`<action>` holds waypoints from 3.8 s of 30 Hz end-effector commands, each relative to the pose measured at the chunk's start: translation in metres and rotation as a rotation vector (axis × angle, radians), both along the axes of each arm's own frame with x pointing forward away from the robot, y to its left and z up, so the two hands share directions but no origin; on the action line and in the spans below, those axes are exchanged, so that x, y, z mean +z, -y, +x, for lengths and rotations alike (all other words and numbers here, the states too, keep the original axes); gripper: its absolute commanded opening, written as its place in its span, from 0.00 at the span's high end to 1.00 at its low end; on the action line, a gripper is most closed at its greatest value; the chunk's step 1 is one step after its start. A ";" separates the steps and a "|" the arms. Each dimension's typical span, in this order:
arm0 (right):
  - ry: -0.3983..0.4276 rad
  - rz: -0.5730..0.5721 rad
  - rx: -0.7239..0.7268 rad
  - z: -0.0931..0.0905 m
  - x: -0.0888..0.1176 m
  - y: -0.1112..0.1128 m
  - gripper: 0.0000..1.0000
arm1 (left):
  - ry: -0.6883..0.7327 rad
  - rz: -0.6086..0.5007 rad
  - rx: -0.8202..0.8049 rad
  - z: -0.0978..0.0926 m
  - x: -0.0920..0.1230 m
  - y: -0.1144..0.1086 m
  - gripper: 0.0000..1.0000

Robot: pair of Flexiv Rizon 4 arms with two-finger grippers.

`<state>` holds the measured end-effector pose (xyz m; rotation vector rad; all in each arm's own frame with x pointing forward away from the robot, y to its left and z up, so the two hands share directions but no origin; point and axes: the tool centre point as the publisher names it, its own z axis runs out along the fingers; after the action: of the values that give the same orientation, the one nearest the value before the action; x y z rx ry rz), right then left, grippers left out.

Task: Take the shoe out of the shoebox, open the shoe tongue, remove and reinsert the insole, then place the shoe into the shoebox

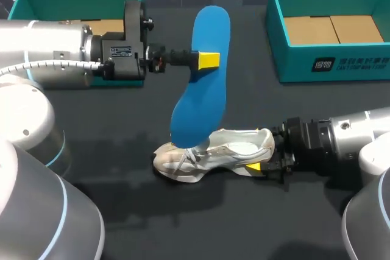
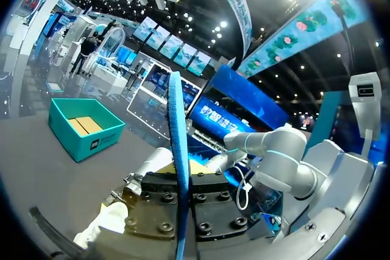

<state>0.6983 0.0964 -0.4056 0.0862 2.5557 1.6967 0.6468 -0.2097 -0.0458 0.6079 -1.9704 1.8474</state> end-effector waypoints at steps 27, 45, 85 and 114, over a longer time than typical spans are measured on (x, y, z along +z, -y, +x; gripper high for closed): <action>0.000 -0.003 -0.002 -0.001 0.001 0.000 1.00 | -0.032 0.004 0.005 -0.011 -0.010 -0.008 1.00; -0.087 -0.132 -0.030 -0.005 0.015 0.022 0.00 | -0.032 0.004 0.005 -0.011 -0.010 -0.008 1.00; -0.233 -1.029 0.003 0.003 0.107 0.054 0.00 | -0.032 0.004 0.005 -0.011 -0.010 -0.008 1.00; -0.106 -1.126 0.038 0.023 0.111 0.043 0.00 | -0.032 0.004 0.005 -0.011 -0.010 -0.008 1.00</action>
<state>0.7149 0.0458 -0.2956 0.0581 3.1408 0.0974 0.6353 -0.1995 -0.0547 0.6400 -1.9560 1.8225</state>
